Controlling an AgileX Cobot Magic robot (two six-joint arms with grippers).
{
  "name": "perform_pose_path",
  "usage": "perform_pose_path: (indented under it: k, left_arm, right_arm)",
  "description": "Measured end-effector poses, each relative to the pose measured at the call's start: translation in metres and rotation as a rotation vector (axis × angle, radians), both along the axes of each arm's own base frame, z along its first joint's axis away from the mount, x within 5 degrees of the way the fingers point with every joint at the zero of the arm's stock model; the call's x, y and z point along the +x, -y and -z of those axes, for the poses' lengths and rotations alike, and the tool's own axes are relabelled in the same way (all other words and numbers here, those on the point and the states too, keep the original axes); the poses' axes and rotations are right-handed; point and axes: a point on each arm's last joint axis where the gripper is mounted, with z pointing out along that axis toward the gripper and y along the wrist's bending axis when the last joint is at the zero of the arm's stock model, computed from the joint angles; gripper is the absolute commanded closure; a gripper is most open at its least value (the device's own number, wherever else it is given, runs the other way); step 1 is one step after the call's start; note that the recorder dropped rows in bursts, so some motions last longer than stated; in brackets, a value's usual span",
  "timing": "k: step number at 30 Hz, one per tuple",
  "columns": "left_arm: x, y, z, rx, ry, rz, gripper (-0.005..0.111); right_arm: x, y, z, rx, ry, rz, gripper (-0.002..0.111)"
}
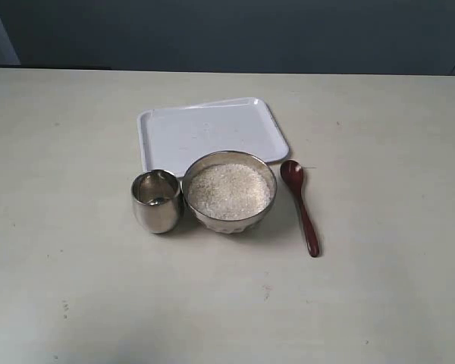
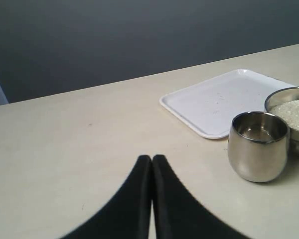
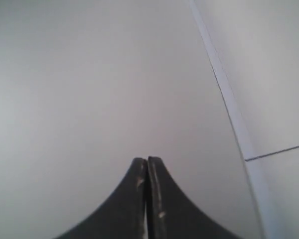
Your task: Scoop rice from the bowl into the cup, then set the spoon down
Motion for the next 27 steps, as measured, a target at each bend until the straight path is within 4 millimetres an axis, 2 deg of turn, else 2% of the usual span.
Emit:
perform_pose_path:
  k: [4, 8, 11, 13, 16, 19, 22, 27]
  left_arm:
    - [0.000, 0.000, 0.000, 0.000, 0.000, 0.000, 0.106]
    - [0.000, 0.000, 0.000, 0.000, 0.000, 0.000, 0.106]
    - [0.000, 0.000, 0.000, 0.000, 0.000, 0.000, 0.106]
    - [0.000, 0.000, 0.000, 0.000, 0.000, 0.000, 0.106]
    - [0.000, 0.000, 0.000, 0.000, 0.000, 0.000, 0.106]
    - [0.000, 0.000, 0.000, 0.000, 0.000, 0.000, 0.106]
    - [0.000, 0.000, 0.000, 0.000, 0.000, 0.000, 0.106]
    - [0.000, 0.000, 0.000, 0.000, 0.000, 0.000, 0.106]
  right_arm:
    - [0.026, 0.003, -0.042, -0.186, -0.280, 0.106, 0.108]
    - [0.059, 0.010, -0.077, -0.269, -0.554, 0.153, 0.108]
    - [0.090, 0.012, -0.088, -0.316, -0.732, 0.131, 0.109]
    - [0.110, 0.009, -0.088, -0.346, -0.847, 0.086, 0.109]
    - [0.143, -0.002, -0.079, -0.397, -1.028, -0.009, 0.109]
    - [0.169, -0.025, -0.060, -0.473, -1.172, -0.137, 0.109]
    - [0.187, -0.057, -0.035, -0.569, -1.317, -0.274, 0.109]
    - [0.207, -0.118, 0.023, -0.711, -1.634, -0.419, 0.109]
